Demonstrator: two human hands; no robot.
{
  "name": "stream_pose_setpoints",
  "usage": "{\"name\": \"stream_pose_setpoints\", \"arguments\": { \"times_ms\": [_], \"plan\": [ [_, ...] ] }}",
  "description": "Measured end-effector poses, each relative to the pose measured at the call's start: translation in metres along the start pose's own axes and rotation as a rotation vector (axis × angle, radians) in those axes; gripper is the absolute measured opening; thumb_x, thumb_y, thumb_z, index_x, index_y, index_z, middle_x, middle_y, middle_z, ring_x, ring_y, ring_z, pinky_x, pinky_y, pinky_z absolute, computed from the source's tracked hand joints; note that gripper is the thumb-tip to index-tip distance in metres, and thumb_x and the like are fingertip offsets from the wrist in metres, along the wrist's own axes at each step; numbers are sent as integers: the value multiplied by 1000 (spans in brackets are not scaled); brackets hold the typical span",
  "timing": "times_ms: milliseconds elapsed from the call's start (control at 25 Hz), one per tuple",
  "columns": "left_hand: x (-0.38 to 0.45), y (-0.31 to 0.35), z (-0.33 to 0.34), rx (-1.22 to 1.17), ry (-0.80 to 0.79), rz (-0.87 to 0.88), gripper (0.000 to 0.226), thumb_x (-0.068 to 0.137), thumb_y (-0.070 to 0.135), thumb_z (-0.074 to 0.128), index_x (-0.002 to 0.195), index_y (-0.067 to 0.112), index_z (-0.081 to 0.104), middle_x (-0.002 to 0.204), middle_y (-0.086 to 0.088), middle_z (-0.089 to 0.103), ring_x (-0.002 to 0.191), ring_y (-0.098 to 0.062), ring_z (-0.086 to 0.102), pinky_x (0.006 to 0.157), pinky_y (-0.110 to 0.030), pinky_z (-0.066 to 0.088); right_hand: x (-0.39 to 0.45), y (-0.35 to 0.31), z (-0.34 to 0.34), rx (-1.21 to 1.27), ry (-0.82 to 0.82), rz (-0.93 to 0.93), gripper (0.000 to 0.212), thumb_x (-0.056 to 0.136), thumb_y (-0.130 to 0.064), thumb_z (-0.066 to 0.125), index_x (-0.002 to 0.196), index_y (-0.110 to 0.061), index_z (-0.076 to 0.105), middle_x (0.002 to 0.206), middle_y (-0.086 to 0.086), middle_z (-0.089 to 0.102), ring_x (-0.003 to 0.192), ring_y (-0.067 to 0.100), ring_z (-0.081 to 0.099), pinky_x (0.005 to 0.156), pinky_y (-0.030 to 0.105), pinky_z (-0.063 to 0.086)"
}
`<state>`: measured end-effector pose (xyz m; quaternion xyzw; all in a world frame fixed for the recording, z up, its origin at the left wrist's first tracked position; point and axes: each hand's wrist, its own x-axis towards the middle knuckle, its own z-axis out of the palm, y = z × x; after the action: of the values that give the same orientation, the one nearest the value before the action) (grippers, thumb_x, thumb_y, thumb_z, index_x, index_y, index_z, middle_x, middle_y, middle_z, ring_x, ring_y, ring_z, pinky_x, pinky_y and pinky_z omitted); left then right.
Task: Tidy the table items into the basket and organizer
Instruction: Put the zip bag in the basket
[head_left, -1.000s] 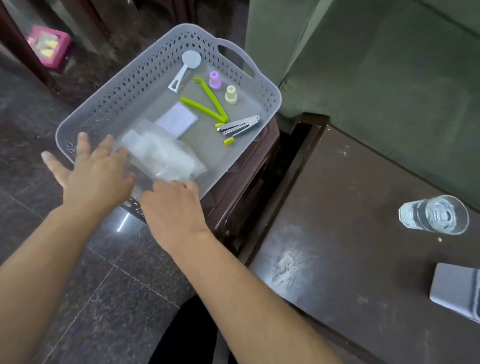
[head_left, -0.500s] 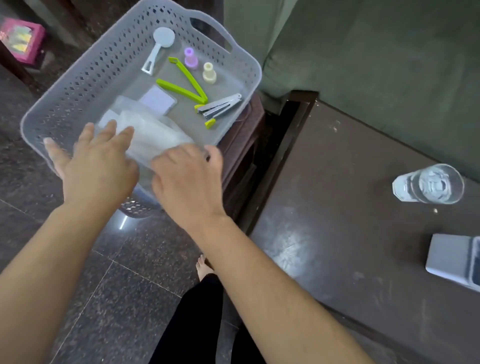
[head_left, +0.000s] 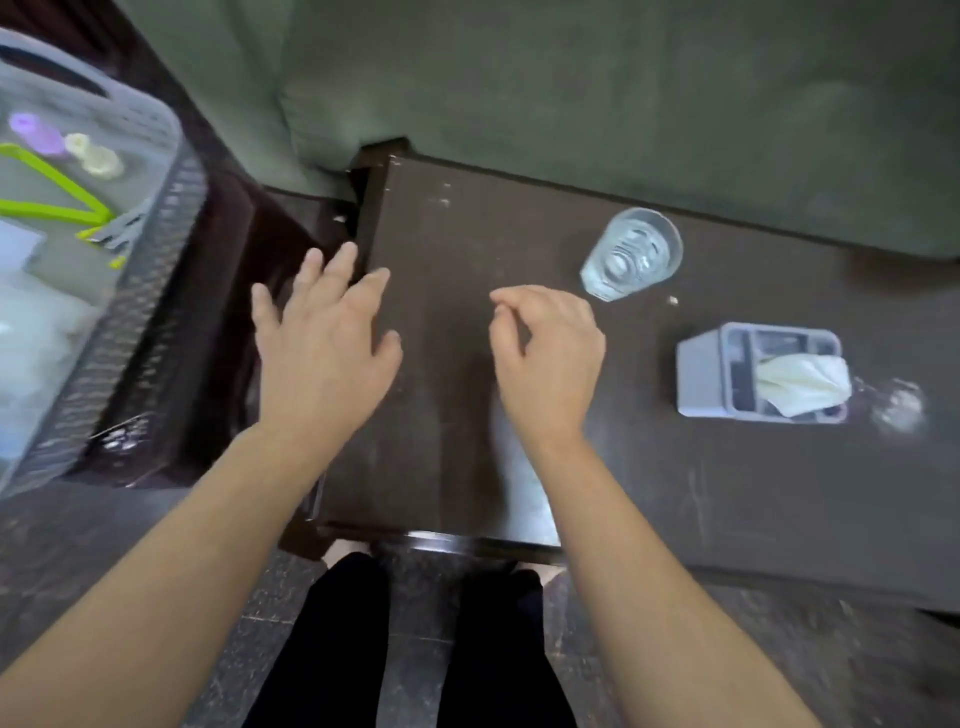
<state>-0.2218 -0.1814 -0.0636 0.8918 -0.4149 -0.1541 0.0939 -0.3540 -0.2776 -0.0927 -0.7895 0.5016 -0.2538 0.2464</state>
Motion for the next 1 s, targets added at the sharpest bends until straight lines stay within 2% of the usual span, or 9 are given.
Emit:
{"name": "stream_pose_setpoints", "arguments": {
  "times_ms": [120, 240, 360, 440, 520, 600, 720, 880, 1000],
  "plan": [
    [1, 64, 33, -291, -132, 93, 76, 83, 33, 64, 147, 24, 23, 157, 1, 21, 146, -18, 14, 116, -43, 17, -3, 66, -51, -50, 139, 134, 27, 79, -25, 53, 99, -27, 71, 103, -8, 70, 100, 19, 60, 86, 33, 42],
    [4, 116, 72, -607, -208, -1, 98, 76, 32, 74, 149, 24, 10, 156, 7, 22, 143, -8, 19, 109, -21, 17, 8, 135, -103, -142, 245, 286, 33, 78, -27, 53, 107, -22, 68, 110, -1, 67, 105, 25, 57, 87, 37, 42],
    [27, 151, 111, -766, -169, -86, 117, 64, 39, 81, 150, 20, 3, 157, -3, 21, 142, -6, 20, 112, -23, 19, 16, 190, -140, -227, 182, 455, 51, 74, -39, 54, 122, -22, 60, 128, 4, 56, 122, 27, 47, 94, 46, 42],
    [48, 171, 128, -776, -94, -87, 126, 60, 41, 83, 150, 15, 0, 157, -10, 17, 142, -7, 17, 116, -25, 17, 14, 215, -150, -312, 81, 433, 64, 71, -48, 56, 129, -22, 52, 139, 4, 47, 131, 26, 39, 97, 49, 39],
    [67, 185, 134, -734, -26, -63, 130, 56, 42, 85, 149, 14, -1, 158, -8, 13, 143, -8, 14, 116, -21, 14, 13, 231, -153, -332, 32, 434, 68, 75, -53, 55, 135, -21, 46, 146, 3, 40, 137, 23, 33, 101, 49, 34],
    [81, 195, 136, -692, 9, -34, 132, 51, 44, 86, 149, 16, 1, 157, -3, 13, 143, -7, 16, 114, -19, 14, 14, 240, -157, -170, 37, 535, 64, 83, -56, 46, 138, -22, 43, 148, -2, 41, 137, 17, 34, 106, 40, 30],
    [91, 206, 134, -618, 25, 9, 127, 51, 38, 87, 149, 20, 7, 153, -1, 21, 138, -7, 25, 112, -17, 20, 20, 249, -164, 27, 47, 651, 46, 96, -47, 39, 135, -25, 48, 134, -9, 56, 124, 10, 48, 97, 21, 31],
    [102, 220, 135, -466, 54, -47, 112, 61, 27, 84, 148, 20, 13, 148, -5, 24, 129, -10, 36, 96, -11, 24, 35, 259, -167, -44, -15, 726, 34, 95, -33, 36, 113, -22, 63, 104, -2, 69, 103, 26, 62, 89, 35, 47],
    [105, 221, 135, -414, 65, -74, 103, 62, 25, 82, 146, 17, 23, 145, -6, 28, 127, -15, 41, 93, -10, 26, 43, 264, -164, -8, -40, 733, 28, 96, -23, 39, 100, -20, 67, 86, -4, 61, 89, 27, 62, 79, 43, 54]
  ]
}}
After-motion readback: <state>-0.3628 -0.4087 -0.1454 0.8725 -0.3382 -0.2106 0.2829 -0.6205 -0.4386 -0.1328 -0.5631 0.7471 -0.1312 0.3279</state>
